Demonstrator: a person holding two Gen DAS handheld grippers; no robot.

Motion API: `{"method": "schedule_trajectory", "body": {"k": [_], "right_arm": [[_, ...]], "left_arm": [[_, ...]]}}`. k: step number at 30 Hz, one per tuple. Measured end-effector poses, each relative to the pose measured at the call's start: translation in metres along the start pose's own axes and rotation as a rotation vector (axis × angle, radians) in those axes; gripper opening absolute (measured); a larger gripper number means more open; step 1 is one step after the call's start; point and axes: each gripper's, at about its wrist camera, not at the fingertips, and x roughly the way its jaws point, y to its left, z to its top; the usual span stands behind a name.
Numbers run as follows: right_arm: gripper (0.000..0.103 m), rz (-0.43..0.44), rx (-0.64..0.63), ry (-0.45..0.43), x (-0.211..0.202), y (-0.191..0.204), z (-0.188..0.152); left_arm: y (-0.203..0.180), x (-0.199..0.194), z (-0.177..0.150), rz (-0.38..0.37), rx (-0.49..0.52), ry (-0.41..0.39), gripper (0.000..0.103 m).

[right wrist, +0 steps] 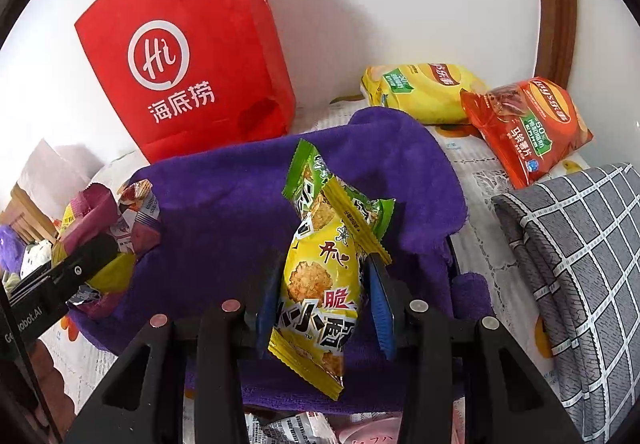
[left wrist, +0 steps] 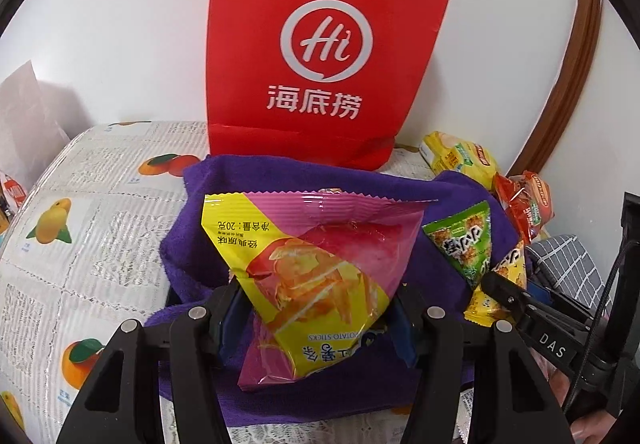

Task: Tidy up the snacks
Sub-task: 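Carry both snack bags over the purple towel, then open both tools to drop the bags onto the towel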

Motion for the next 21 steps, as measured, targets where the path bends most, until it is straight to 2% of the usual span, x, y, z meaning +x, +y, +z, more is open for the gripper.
{"method": "schedule_trajectory", "body": {"k": [9,13,15,17,21], "right_arm": [[0.043,-0.022,-0.012,0.013,0.003,0.002,0.000],[0.055,-0.005,0.005,0.012,0.001,-0.001,0.002],[0.056,0.011,0.013,0.000,-0.002,-0.002,0.002],[0.056,0.015,0.015,-0.009,-0.006,-0.001,0.003],[0.058,0.022,0.022,-0.026,-0.012,-0.001,0.004]], "left_arm": [[-0.006,0.008,-0.001,-0.014,0.031,0.046,0.061],[-0.005,0.012,-0.001,-0.032,0.024,0.093,0.067],[-0.005,0.009,-0.001,-0.043,0.023,0.089,0.070],[-0.007,0.003,0.000,-0.045,0.034,0.067,0.079],[-0.008,-0.010,0.005,-0.050,0.031,0.031,0.082]]}}
